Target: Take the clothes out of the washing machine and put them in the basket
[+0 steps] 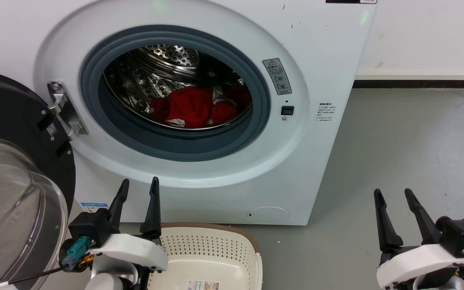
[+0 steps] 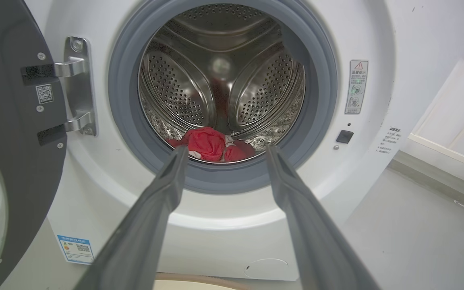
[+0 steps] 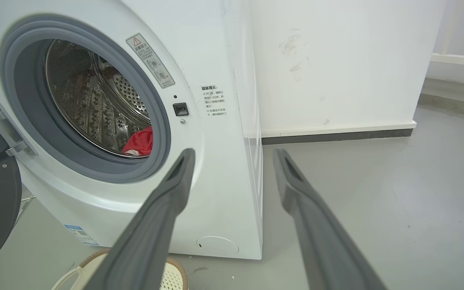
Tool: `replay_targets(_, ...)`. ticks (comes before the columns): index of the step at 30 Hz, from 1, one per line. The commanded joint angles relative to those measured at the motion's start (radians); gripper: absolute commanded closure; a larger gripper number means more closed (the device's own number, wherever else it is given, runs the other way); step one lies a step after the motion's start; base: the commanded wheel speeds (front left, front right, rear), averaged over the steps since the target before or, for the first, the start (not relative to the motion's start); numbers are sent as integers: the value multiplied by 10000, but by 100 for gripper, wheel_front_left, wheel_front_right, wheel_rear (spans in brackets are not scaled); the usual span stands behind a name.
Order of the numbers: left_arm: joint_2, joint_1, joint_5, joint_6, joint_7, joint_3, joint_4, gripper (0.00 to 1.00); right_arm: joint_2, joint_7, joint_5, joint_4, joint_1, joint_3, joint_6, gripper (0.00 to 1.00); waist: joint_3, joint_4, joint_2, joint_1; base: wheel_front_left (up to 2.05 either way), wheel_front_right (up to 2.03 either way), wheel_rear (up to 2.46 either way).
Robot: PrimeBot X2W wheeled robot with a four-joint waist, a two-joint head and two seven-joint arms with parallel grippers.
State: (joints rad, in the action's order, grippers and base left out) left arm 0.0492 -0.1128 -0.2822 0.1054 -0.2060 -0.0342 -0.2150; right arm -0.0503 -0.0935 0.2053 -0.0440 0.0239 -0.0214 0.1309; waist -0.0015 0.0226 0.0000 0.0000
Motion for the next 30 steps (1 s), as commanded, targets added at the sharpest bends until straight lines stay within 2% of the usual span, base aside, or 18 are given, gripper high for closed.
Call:
replay_targets(1,21,-209,190,-23,-92,-32,27,0,-3,-76,-161,99,96,23,-2,0,-5,3,0,0,0,0,0)
replay_targets(30,19,-218,2189,-166,-616,-84,-325,0,4,-439,-2141,148,245,154,-5,0,-103,73,0,0,0,0,0)
